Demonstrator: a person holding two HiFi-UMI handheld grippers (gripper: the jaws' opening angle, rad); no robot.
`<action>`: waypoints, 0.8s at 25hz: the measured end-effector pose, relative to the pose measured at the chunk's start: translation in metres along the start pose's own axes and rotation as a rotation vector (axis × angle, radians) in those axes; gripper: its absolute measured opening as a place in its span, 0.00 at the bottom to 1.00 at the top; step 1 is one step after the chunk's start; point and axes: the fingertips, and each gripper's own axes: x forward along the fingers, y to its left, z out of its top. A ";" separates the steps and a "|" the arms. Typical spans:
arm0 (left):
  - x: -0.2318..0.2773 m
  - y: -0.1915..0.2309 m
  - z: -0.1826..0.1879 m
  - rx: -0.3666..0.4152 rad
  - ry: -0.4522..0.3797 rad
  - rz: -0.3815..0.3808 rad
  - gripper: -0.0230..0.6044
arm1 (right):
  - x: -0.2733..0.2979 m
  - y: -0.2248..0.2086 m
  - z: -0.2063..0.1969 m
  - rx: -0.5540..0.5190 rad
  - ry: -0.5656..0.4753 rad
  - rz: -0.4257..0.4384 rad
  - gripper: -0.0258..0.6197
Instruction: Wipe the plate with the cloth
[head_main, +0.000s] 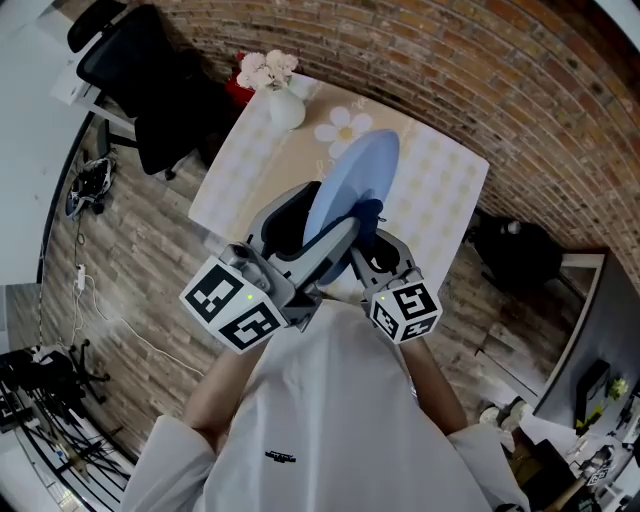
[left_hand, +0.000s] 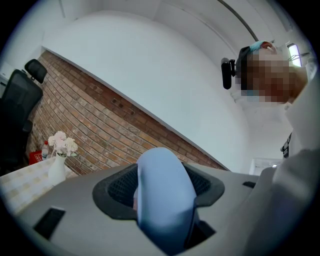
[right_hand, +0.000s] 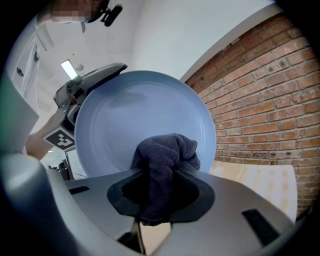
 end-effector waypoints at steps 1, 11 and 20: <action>0.000 0.001 0.000 0.001 0.001 0.001 0.48 | 0.000 0.004 -0.001 0.006 0.004 0.011 0.23; 0.002 0.010 0.005 -0.008 -0.014 0.007 0.48 | -0.006 0.044 0.013 -0.015 -0.005 0.106 0.23; -0.005 0.018 0.004 -0.050 -0.013 0.013 0.48 | -0.008 0.076 0.035 -0.037 -0.051 0.159 0.23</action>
